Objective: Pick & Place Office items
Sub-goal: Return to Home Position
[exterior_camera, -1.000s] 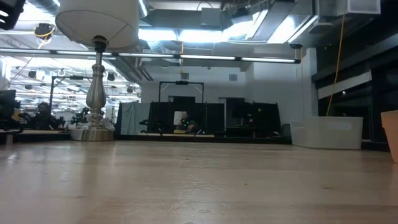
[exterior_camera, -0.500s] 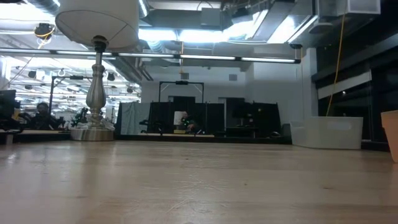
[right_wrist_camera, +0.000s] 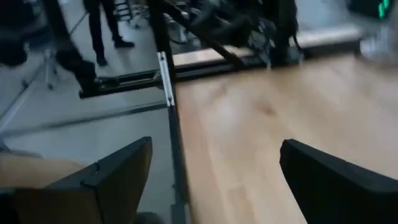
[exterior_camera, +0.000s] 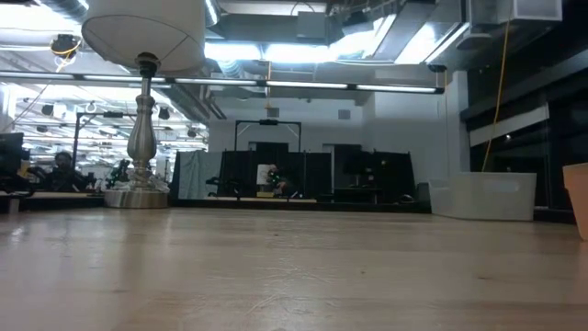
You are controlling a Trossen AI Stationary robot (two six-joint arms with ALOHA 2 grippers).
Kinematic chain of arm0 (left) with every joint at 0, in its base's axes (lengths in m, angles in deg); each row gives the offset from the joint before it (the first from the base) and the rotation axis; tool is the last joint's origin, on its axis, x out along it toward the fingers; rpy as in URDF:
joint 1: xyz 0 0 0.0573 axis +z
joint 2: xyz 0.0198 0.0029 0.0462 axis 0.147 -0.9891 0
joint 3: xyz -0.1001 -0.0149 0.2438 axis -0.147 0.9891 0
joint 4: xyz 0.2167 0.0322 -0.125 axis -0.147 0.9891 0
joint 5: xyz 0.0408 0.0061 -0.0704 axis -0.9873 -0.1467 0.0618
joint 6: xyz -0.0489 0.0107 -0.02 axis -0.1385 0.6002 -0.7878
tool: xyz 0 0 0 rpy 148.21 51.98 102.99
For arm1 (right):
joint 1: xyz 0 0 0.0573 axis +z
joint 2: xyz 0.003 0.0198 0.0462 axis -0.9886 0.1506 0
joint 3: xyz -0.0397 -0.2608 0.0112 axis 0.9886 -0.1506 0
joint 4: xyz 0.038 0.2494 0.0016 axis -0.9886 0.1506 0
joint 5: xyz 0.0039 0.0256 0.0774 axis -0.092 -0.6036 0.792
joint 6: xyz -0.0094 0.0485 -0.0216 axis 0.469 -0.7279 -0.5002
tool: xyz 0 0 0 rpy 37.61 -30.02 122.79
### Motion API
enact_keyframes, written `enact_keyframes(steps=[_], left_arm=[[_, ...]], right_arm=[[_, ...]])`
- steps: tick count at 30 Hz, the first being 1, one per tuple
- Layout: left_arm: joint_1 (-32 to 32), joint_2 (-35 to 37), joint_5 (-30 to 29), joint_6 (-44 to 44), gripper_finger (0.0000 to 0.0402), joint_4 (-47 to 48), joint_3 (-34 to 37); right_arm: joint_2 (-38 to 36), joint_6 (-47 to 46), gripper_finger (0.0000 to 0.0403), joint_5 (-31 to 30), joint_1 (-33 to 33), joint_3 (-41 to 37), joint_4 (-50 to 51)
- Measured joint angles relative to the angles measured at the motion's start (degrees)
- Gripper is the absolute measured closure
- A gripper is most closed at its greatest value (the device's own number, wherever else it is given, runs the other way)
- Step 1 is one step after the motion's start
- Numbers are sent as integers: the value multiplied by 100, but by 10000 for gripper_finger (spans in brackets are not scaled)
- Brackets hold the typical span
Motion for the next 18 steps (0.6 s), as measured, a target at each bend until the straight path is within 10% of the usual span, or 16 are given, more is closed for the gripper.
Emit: enact_keyframes(steps=[4,7,14,18], left_arm=[[0,-1,-15,-382,219,1,0],[123,78,1051,211,219,31,0],[1089,642,3413,40,219,885,0],[1767,952,4349,54,219,1307,11]], right_arm=[[-8,2000,56,723,-107,-5,-869],[-87,3257,56,1202,-110,-7,-1416],[-551,3080,56,1614,-160,-668,-1367],[-1424,3171,56,1863,-154,-2181,-2932]])
